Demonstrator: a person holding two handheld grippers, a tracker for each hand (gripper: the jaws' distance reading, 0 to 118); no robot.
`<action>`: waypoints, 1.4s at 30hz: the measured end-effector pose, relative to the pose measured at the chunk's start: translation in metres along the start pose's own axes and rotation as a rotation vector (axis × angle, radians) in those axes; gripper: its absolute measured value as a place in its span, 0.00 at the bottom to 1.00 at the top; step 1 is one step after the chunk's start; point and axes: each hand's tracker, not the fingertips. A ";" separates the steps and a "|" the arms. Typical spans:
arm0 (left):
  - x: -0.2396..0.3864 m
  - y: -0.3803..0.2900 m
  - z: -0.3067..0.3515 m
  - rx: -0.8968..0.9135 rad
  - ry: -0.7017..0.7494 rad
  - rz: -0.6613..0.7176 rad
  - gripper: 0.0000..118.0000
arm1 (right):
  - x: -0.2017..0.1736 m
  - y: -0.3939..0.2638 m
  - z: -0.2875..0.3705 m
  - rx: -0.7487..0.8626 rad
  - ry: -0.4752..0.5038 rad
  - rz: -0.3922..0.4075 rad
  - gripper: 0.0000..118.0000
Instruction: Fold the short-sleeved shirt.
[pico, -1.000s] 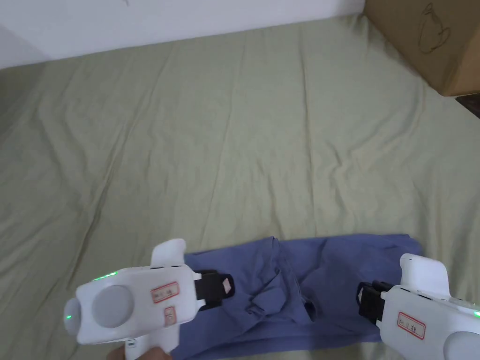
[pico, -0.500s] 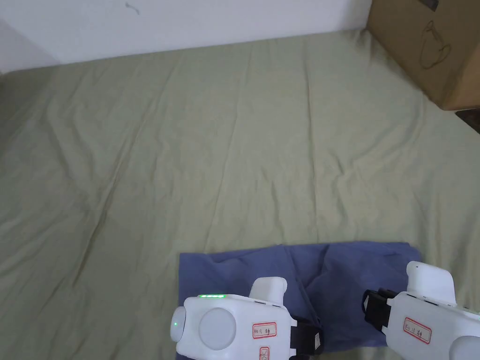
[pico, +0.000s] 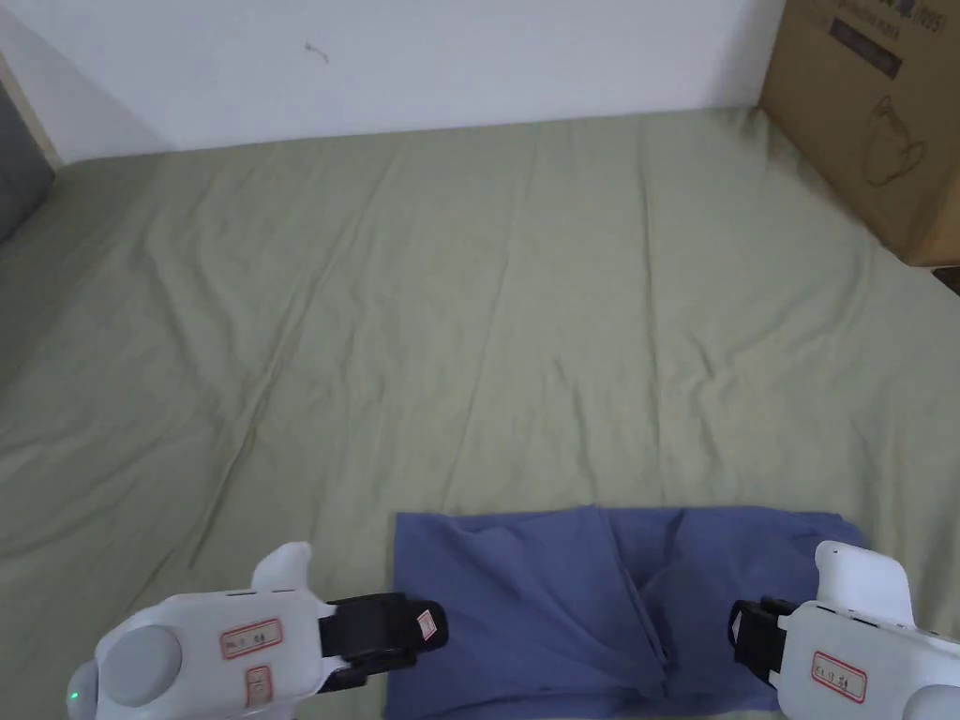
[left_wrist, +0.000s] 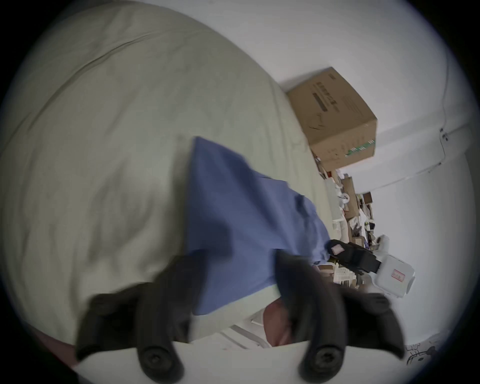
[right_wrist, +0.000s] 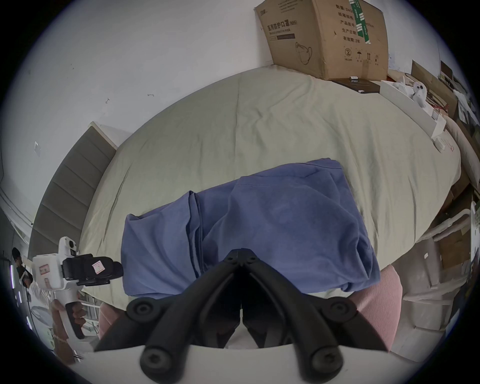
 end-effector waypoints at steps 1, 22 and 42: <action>-0.008 0.001 -0.003 -0.017 -0.002 0.008 0.65 | -0.002 0.001 -0.001 -0.001 0.002 0.004 0.00; -0.061 0.030 0.014 -0.070 -0.163 0.130 0.08 | -0.038 0.005 -0.005 -0.031 0.019 0.092 0.00; 0.025 0.037 0.142 0.163 0.077 0.026 0.08 | -0.037 -0.001 -0.021 -0.075 0.042 0.098 0.00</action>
